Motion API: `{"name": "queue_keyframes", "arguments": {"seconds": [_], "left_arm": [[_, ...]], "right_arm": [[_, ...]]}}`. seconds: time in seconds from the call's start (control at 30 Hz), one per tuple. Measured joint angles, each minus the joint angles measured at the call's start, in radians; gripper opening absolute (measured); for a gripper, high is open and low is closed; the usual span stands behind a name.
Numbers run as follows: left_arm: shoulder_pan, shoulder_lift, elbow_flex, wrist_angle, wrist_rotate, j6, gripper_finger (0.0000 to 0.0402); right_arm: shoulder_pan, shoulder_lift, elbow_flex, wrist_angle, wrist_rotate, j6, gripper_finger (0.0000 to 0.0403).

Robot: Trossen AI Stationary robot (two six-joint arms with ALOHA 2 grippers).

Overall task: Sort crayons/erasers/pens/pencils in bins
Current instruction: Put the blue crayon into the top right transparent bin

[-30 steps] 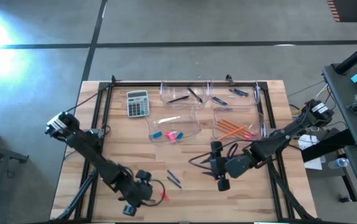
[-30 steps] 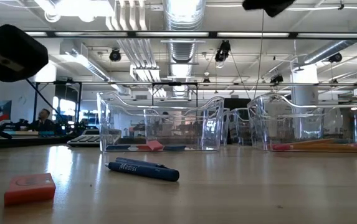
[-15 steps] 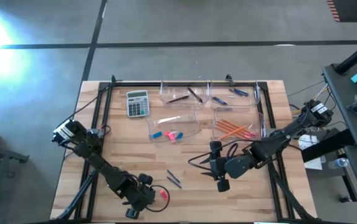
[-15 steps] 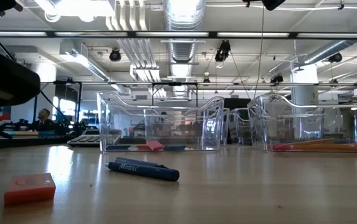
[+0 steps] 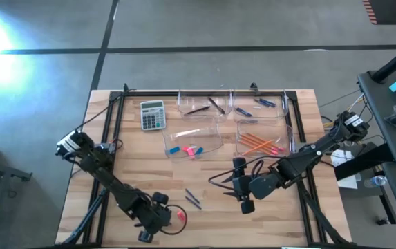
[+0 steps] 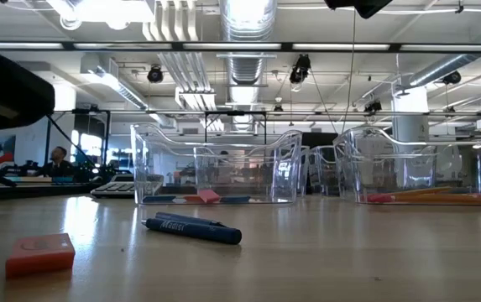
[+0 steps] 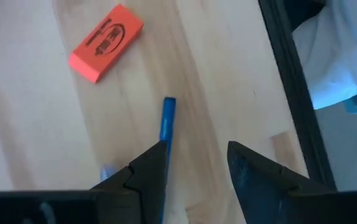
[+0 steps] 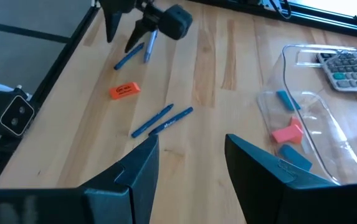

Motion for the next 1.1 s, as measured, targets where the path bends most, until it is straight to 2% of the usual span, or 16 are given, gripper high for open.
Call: {"name": "queue_keyframes", "arguments": {"seconds": [0.2,0.63,0.77,0.97,1.1], "left_arm": [[-0.001,-0.010,0.000,-0.061,-0.012,-0.023,0.0152],[-0.003,0.070,0.004,-0.089,-0.036,-0.023,0.0149],[-0.003,0.073,0.003,-0.093,-0.055,-0.023,0.0113],[-0.002,0.075,0.001,-0.098,-0.074,-0.018,0.0020],[-0.002,0.075,0.001,-0.096,-0.073,-0.018,0.0011]], "right_arm": [[0.000,0.000,0.000,0.000,0.000,0.012,0.0173],[0.000,0.000,-0.001,0.005,0.000,0.011,0.0173],[0.000,0.000,-0.001,0.008,0.000,0.010,0.0173],[0.000,0.000,-0.001,0.008,0.000,0.010,0.0173],[0.000,0.000,-0.001,0.008,0.000,0.010,0.0173]]}}
